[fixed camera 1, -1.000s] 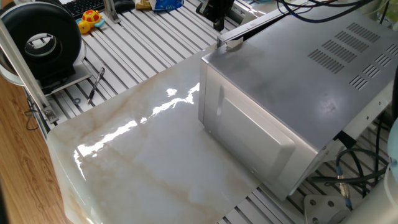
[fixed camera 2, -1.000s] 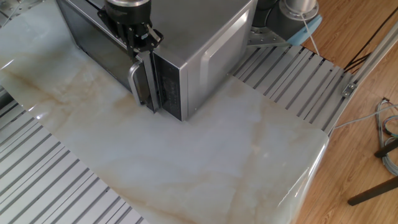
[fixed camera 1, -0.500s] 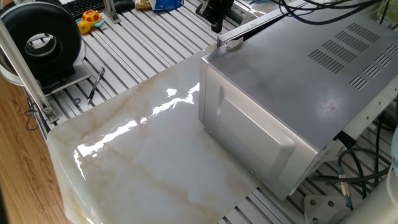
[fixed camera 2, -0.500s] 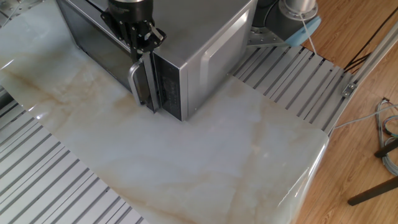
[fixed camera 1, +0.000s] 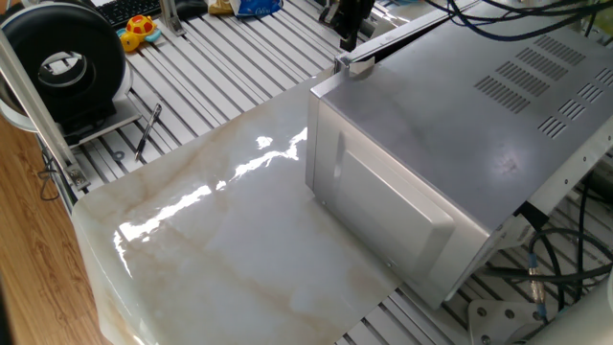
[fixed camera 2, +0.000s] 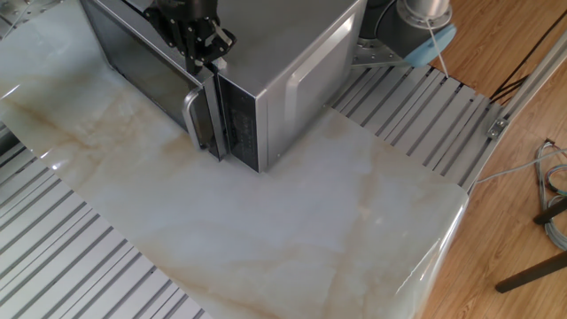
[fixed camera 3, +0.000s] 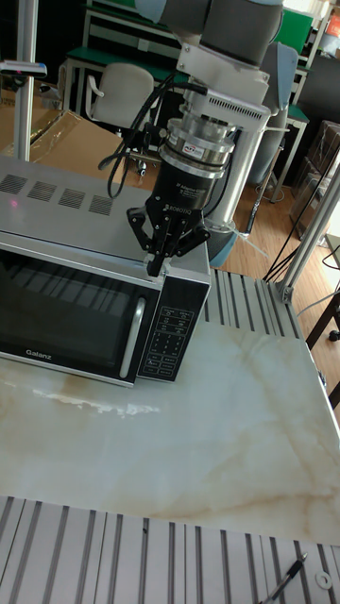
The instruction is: Open the microwave door
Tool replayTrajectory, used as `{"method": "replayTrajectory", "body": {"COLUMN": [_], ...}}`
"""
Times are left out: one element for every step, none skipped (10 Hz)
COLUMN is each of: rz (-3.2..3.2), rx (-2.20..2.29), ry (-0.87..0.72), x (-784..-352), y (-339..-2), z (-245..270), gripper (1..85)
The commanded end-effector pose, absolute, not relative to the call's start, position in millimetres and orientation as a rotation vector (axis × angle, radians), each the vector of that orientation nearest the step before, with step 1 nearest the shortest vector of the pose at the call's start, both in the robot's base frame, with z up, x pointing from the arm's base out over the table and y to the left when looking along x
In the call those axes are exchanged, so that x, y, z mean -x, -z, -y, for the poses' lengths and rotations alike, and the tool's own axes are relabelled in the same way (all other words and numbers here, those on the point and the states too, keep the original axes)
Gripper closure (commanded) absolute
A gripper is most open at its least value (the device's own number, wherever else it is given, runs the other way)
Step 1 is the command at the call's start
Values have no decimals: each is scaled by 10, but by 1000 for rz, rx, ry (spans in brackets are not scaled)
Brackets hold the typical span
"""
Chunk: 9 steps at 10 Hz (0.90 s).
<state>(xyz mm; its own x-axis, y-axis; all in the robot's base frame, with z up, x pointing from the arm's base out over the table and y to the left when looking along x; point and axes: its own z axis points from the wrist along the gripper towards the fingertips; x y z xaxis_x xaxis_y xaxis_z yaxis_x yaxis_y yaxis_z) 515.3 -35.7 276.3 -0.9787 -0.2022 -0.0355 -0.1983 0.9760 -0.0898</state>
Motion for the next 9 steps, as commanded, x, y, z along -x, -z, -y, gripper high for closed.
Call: {"method": "replayTrajectory", "body": {"rz": [-3067, -3068, -3071, -3073, -3071, -3072, -3074, -3078, -3078], "rx": [341, 341, 339, 339, 341, 343, 346, 346, 348], "ry": [127, 127, 124, 124, 119, 119, 114, 109, 102], "x": [-5108, -5090, -5080, -5075, -5088, -5093, -5089, -5060, -5028], "y": [-2775, -2786, -2783, -2779, -2757, -2734, -2731, -2733, -2733], "z": [413, 416, 415, 420, 418, 421, 415, 417, 425], "gripper": [843, 843, 843, 843, 843, 843, 843, 843, 843]}}
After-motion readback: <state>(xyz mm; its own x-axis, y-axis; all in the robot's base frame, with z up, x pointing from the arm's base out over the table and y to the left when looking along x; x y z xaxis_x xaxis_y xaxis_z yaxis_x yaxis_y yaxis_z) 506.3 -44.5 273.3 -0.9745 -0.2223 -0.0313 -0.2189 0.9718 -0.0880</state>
